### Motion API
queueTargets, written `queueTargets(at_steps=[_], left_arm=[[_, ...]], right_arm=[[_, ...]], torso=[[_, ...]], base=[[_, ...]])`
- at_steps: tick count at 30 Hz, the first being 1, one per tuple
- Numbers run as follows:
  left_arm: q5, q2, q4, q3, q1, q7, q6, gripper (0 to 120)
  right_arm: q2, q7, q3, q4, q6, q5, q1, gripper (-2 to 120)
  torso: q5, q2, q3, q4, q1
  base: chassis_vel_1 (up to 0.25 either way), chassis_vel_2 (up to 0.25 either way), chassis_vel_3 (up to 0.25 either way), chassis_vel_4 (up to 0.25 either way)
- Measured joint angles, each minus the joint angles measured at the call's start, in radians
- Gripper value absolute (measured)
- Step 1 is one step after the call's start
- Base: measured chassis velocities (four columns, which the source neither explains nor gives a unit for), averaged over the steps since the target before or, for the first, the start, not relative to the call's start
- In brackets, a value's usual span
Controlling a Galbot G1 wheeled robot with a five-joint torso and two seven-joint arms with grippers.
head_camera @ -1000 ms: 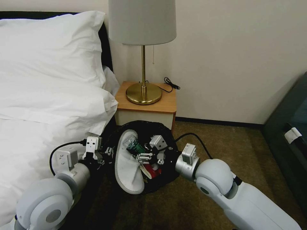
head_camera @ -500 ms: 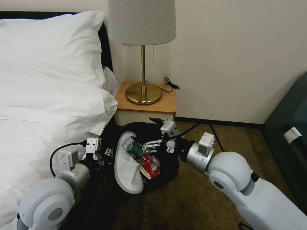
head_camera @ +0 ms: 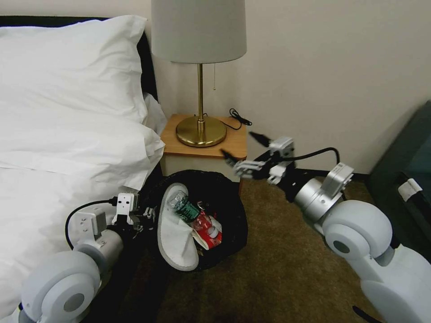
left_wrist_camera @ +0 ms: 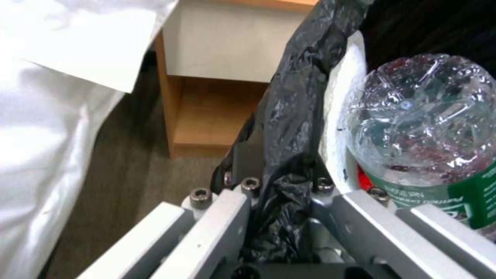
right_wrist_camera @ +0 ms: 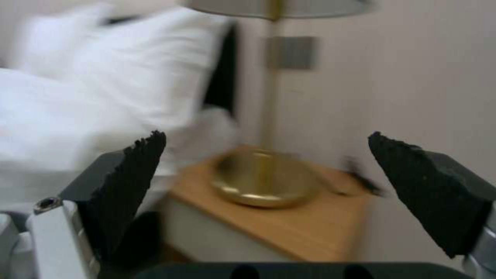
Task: Pick up the trash bin, then pick up the garbage on the floor and place it into the trash bin.
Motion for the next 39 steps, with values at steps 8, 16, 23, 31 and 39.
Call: queueTargets(at_steps=[8, 16, 23, 31, 39], left_arm=[[0.022, -0.003, -0.023, -0.042, 0.034, -0.007, 0.000, 1], [0.146, 0.000, -0.024, -0.063, 0.066, 0.046, 0.000, 1], [0.151, -0.010, -0.025, -0.095, 0.101, 0.061, 0.000, 1], [0.165, -0.023, -0.025, -0.084, 0.121, 0.067, 0.000, 1], [0.185, -0.033, -0.025, -0.087, 0.152, 0.068, 0.000, 1]], right_arm=[[0.037, 0.019, 0.233, -0.016, 0.051, -0.124, -0.258, 100], [0.102, 0.008, 0.429, 0.011, 0.089, -0.209, -0.502, 100], [0.202, 0.002, 0.545, 0.058, 0.100, -0.278, -0.632, 100], [0.365, -0.032, 0.612, 0.134, 0.128, -0.352, -0.723, 100], [0.423, -0.040, 0.608, 0.214, 0.136, -0.393, -0.756, 100]], torso=[[0.0003, 0.000, 0.000, -0.0002, 0.000], [0.0002, 0.000, 0.000, 0.0000, 0.000], [0.0002, 0.000, 0.000, 0.0002, 0.000], [0.0001, 0.000, 0.000, 0.0000, 0.000], [0.0001, 0.000, 0.000, 0.0002, 0.000]], base=[[0.000, 0.000, 0.000, 0.000], [0.000, 0.000, 0.000, 0.000], [0.000, 0.000, 0.000, 0.000], [0.000, 0.000, 0.000, 0.000], [0.000, 0.000, 0.000, 0.000]])
